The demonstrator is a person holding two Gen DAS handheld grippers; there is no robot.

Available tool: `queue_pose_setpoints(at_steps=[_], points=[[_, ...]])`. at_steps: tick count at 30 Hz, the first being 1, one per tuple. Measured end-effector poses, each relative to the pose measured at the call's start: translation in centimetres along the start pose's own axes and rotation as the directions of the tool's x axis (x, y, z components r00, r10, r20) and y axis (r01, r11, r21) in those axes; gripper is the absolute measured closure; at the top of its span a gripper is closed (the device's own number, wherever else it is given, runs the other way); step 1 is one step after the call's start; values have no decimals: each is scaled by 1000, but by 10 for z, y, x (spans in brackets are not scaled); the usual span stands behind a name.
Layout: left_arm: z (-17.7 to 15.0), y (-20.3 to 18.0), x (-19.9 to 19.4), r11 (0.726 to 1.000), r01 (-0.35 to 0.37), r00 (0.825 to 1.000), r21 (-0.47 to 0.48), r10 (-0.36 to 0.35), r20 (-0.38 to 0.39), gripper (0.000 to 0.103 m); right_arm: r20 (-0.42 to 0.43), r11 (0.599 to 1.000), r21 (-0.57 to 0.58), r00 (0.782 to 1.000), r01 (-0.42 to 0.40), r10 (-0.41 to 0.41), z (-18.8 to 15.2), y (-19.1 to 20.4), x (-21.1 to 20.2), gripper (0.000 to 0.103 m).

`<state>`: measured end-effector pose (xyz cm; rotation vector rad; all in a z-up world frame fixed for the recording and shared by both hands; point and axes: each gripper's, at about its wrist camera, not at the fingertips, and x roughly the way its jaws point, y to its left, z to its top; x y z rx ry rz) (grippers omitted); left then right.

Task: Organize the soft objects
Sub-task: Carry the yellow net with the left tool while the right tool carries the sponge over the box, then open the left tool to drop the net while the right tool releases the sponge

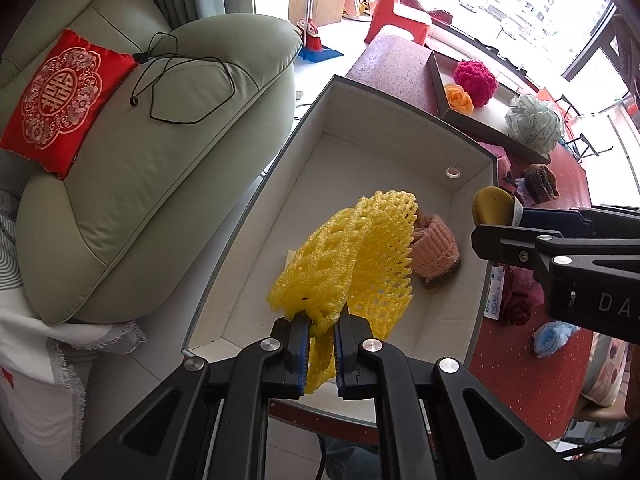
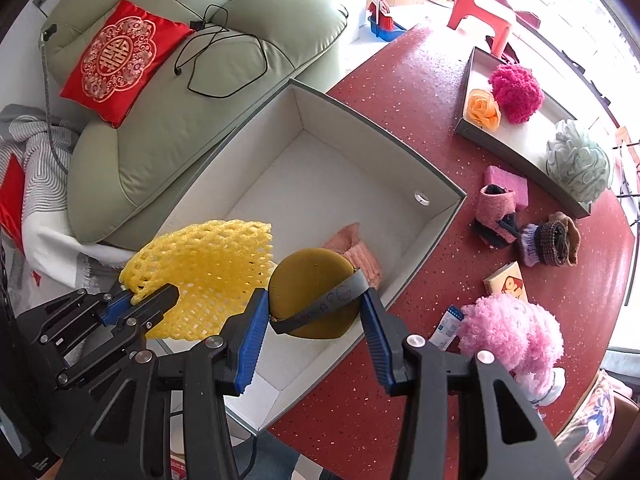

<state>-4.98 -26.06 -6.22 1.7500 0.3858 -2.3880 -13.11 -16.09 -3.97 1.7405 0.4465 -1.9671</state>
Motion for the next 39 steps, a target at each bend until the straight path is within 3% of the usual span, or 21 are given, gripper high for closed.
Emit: queue_pose_setpoints(at_steps=[23,24,25,27,28,30,32,34,39], points=[[1,5,23,999,-14,999,41,16,-42,90,-47,999,-19,998,36,-37,11,6,28,50],[1,5,24,999,-20,999,41,22,-47,77,-47,999,-16,998,38,-38,10,5,29,49],[1,5,25,999,-28,998,39,30,-53,46,-46,999,-13,998,38,-39,10,5,30,47],[1,6,26,999,-40,998,37,42,-55,2,-44,999,-3,998,39,-39,10,3,30,33],[1,5,24,998,-53,998,44,55,-42,1,-47,999,5,998,34,-34,10,2,30,20],[1,2,22,995,-69,997,68,71,-37,1,-50,999,26,998,34,-32,9,-2,31,15],[0,0,24,991,-106,993,82,111,-48,1,-29,999,43,999,29,-27,8,-6,28,1],[-1,-1,24,990,-120,991,80,124,-48,1,-2,998,58,1000,24,-24,7,-9,24,1],[-1,-3,10,995,-71,997,65,73,-23,1,90,995,102,996,14,-23,2,-18,10,0]])
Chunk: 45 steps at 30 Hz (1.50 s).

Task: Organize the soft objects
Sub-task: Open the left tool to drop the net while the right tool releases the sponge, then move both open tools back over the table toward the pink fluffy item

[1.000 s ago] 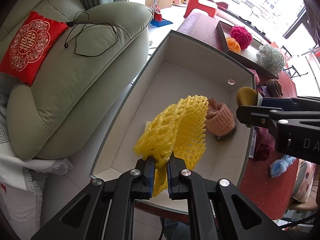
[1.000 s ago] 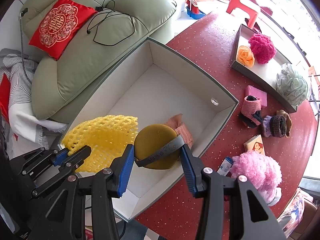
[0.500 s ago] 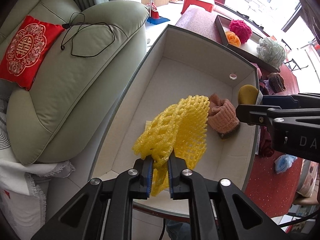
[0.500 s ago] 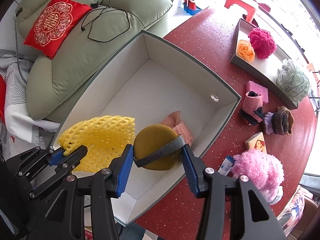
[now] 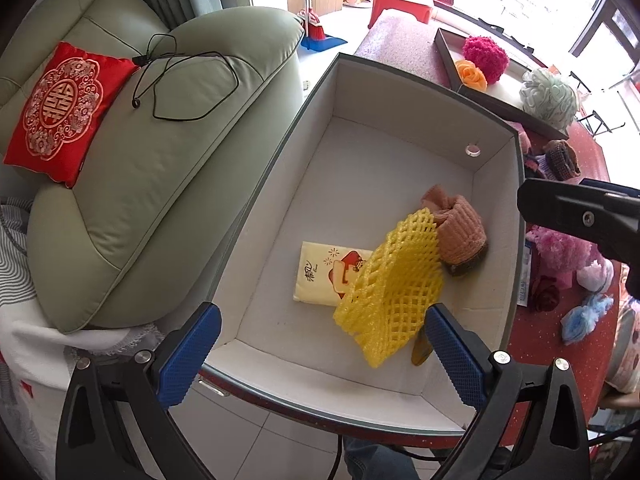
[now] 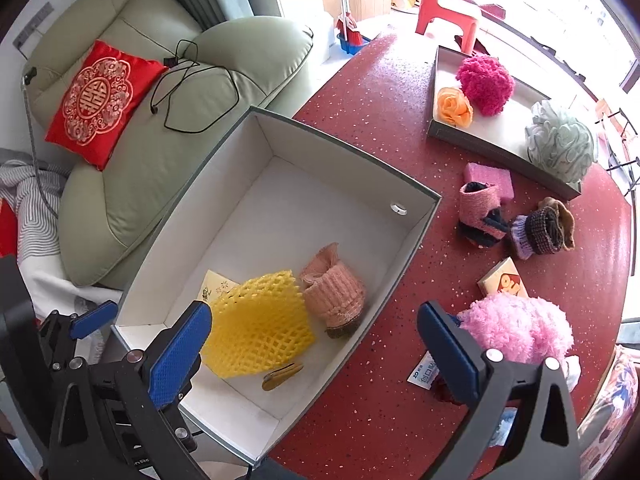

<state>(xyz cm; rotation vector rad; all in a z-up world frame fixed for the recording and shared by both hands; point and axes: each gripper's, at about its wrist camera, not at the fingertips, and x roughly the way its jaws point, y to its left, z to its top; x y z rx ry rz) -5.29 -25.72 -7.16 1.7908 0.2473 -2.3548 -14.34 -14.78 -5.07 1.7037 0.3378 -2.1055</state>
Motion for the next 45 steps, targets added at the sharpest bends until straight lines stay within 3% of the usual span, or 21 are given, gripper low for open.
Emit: queue_pose_setpoints(at_steps=[4,7,12,15,18,20,25,27,30,31,32,35,39,45], points=[[4,-23,-19,996,41,999,84,-44,27,1,29,999,42,1000,5,-7,-10,-11,-12,1],[5,-60,-30,978,74,996,195,-81,31,1,111,994,112,994,4,-17,-31,-34,-34,1],[-5,-152,-39,909,182,982,376,-188,-20,1,170,961,268,978,74,-122,-89,-103,-56,0],[-27,-214,-31,872,187,982,452,-184,-50,1,149,907,401,967,130,-205,-135,-158,-62,0],[-51,-250,10,905,147,989,398,-120,-92,1,113,831,518,947,202,-301,-191,-209,-65,0],[-64,-261,52,936,73,993,344,-37,-108,1,70,794,553,935,253,-347,-226,-240,-57,0],[-65,-266,108,971,-48,998,235,58,-33,0,-10,786,538,935,305,-355,-283,-289,-5,0],[-58,-263,114,983,20,999,182,-27,34,0,30,802,509,925,312,-378,-285,-296,10,0],[-46,-276,117,973,27,990,230,-58,130,0,114,817,479,899,323,-422,-272,-303,29,0],[-42,-280,119,969,39,985,243,-78,154,0,125,824,473,901,313,-414,-263,-308,37,0],[-38,-283,120,966,46,978,255,-96,187,0,168,829,486,901,276,-399,-256,-313,41,0],[-31,-289,125,961,52,936,273,-142,322,0,265,811,529,859,250,-438,-235,-326,49,0],[-24,-293,125,959,51,936,279,-143,321,0,250,777,576,851,253,-462,-204,-343,55,0],[-26,-294,127,959,53,936,280,-146,321,0,255,778,578,851,247,-459,-200,-345,56,0]])
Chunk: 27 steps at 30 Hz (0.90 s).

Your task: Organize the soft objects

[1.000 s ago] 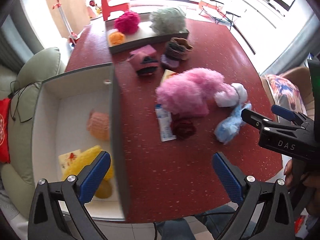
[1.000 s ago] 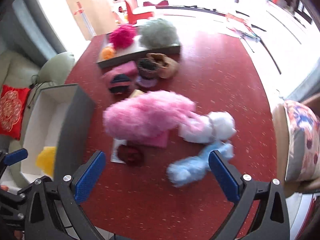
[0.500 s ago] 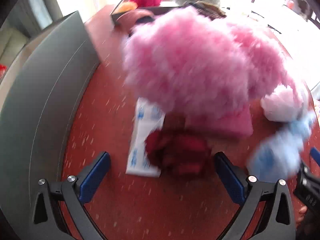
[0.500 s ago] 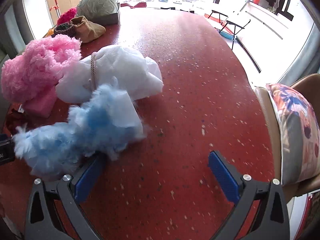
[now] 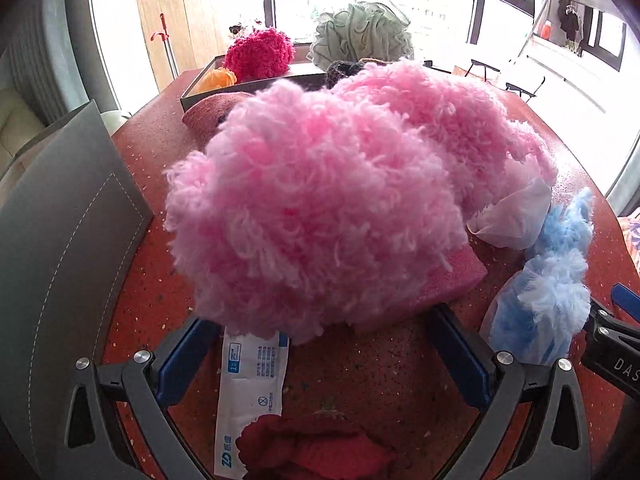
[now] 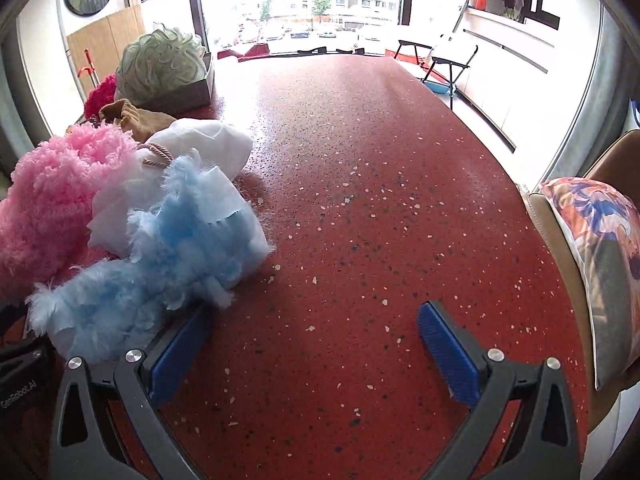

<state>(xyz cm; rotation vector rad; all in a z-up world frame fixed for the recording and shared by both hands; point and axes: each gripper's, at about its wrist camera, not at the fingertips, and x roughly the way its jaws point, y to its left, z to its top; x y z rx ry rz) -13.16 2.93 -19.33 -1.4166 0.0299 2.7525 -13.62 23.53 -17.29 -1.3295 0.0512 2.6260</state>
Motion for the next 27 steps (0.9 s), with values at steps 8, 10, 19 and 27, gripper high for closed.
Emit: queue_pose_setpoints(at_steps=[8,10,19,27], points=[[2,1,1,1000,0,1000,0,0,0,0,0,1000,0,1000,0,0,-1,0,-2,0],[2,1,1,1000,0,1000,0,0,0,0,0,1000,0,1000,0,0,-1,0,-2,0],[2,1,1,1000,0,1000,0,0,-1,0,0,1000,0,1000,0,0,-1,0,-1,0],[2,1,1,1000,0,1000,-1,0,-1,0,0,1000,0,1000,-1,1,-1,0,-2,0]])
